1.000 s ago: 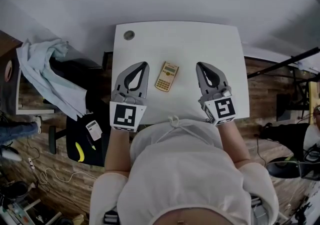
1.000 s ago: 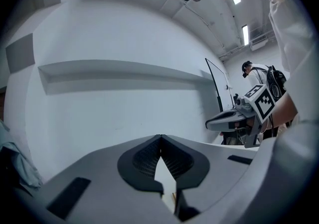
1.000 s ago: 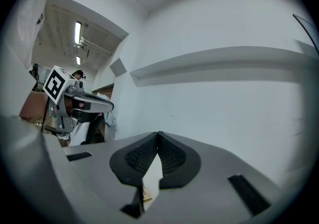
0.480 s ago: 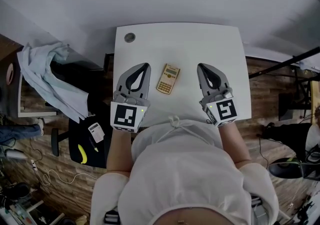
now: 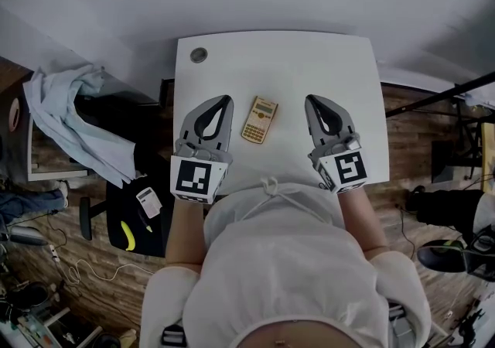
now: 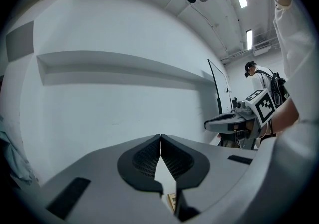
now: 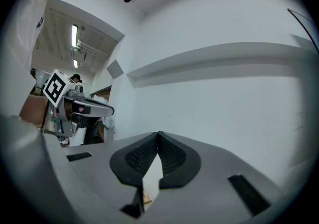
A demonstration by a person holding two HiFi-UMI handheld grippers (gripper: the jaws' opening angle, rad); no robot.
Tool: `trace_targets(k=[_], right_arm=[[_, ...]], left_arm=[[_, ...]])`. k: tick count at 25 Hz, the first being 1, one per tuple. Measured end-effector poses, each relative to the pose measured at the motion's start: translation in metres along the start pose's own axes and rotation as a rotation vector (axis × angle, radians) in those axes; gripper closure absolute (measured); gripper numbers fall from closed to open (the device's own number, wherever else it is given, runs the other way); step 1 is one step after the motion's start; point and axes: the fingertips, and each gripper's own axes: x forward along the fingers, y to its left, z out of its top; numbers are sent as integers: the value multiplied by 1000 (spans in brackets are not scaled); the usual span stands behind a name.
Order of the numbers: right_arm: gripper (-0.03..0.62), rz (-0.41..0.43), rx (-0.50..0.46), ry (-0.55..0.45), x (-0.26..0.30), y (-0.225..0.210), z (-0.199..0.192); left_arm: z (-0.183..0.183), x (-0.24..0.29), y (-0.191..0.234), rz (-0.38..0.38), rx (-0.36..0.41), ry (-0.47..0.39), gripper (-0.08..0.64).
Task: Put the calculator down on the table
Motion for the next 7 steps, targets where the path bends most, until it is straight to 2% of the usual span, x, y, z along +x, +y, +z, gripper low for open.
trace_targets(k=[7], right_arm=[[592, -12, 0, 9, -1, -6, -5]], left_arm=[[-1, 5, -1, -2, -37, -21, 540]])
